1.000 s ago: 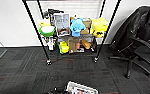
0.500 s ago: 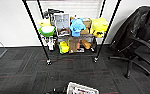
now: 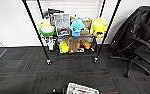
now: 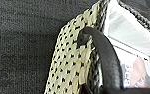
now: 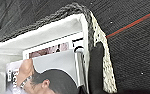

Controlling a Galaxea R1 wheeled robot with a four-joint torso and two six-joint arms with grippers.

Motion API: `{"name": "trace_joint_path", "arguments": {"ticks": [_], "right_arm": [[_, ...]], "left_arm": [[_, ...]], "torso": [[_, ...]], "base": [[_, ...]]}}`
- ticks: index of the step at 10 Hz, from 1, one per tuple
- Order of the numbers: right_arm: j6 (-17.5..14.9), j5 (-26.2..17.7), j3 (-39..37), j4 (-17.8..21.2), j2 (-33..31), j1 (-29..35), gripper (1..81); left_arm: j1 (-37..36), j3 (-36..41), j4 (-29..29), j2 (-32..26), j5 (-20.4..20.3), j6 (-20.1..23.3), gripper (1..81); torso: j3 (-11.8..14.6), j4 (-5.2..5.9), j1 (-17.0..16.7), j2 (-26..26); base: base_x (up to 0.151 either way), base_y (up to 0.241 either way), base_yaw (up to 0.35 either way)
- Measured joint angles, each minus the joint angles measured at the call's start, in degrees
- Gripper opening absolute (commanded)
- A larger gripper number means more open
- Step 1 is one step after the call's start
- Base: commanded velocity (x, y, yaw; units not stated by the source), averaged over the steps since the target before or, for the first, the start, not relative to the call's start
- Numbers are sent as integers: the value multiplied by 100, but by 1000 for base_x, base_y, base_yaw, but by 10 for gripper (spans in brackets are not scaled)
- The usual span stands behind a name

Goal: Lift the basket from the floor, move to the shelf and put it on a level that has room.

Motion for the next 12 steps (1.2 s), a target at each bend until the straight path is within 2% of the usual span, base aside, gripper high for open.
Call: {"name": "trace_joint_path", "arguments": {"ticks": [6, 9, 11, 12], "right_arm": [[0, -15, 510, -2, -216, -122, 10], [-2, 40, 507, -2, -226, -111, 10], [-2, 33, 491, -9, -204, -144, 10], [-5, 2, 463, -9, -234, -179, 10]], "left_arm": [[6, 1320, -207, -887, -16, -13, 10], [135, 1351, -243, -867, -113, -16, 10], [168, 1342, -265, -880, -72, -18, 10], [168, 1342, -267, -834, -66, -16, 10]], "torso": [[-2, 26, -610, 1003], [-5, 317, -842, 1357], [131, 339, -1025, 1679], [304, 339, -1132, 1849]], "base": [[0, 0, 0], [0, 0, 0], [0, 0, 0], [0, 0, 0]]}}
